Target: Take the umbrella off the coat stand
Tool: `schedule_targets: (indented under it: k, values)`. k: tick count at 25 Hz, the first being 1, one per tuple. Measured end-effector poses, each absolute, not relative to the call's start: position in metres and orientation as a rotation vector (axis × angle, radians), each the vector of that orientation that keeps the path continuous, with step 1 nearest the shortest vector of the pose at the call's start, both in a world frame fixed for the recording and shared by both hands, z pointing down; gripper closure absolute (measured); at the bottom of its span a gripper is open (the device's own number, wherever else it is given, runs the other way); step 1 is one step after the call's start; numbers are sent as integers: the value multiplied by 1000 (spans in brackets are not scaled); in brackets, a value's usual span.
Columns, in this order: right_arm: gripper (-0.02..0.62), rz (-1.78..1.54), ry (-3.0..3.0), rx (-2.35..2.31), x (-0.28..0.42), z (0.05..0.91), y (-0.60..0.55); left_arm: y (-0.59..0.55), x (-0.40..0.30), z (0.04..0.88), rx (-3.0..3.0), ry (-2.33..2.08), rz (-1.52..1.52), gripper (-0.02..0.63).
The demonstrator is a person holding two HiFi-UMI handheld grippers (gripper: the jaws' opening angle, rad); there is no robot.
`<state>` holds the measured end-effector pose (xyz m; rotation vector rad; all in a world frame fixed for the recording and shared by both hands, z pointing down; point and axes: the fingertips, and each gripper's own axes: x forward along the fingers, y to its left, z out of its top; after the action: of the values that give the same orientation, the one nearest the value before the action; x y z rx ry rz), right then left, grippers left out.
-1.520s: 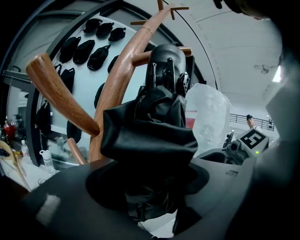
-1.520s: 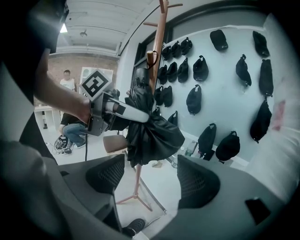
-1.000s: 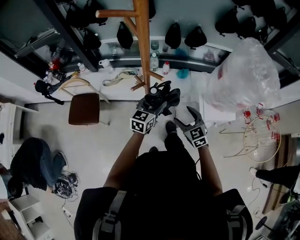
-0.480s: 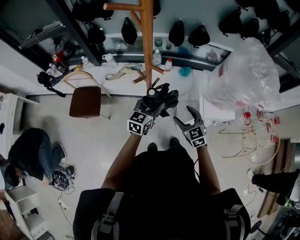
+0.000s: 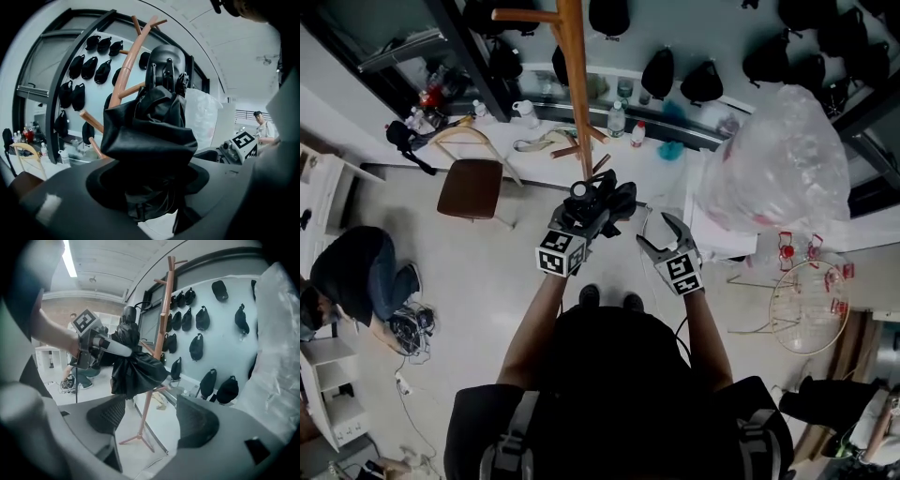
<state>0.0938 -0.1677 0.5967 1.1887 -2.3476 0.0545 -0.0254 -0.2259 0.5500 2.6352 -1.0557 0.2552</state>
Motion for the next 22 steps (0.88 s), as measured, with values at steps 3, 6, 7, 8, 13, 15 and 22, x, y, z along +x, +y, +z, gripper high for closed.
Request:
schedule_targets:
  k: [3, 6, 7, 8, 13, 15, 22]
  values:
    - [253, 64, -2367, 1170, 106, 594, -162, -215, -19, 547, 2617, -1094, 262, 339]
    - [253, 69, -2386, 1141, 112, 595, -157, -204, -16, 547, 2599, -1133, 274, 339]
    - [253, 70, -2393, 1131, 113, 595, -156, -200, -16, 547, 2591, -1146, 275, 339]
    - [253, 69, -2400, 1122, 114, 596, -155, -198, -15, 547, 2583, -1159, 277, 339]
    - [253, 61, -2439, 1079, 118, 594, -150, -186, -13, 551, 2541, -1214, 293, 339]
    - [252, 55, -2451, 1062, 120, 593, -146, -180, -13, 552, 2526, -1235, 294, 339]
    - [252, 33, -2475, 1009, 125, 593, -137, -161, -11, 558, 2485, -1289, 272, 339]
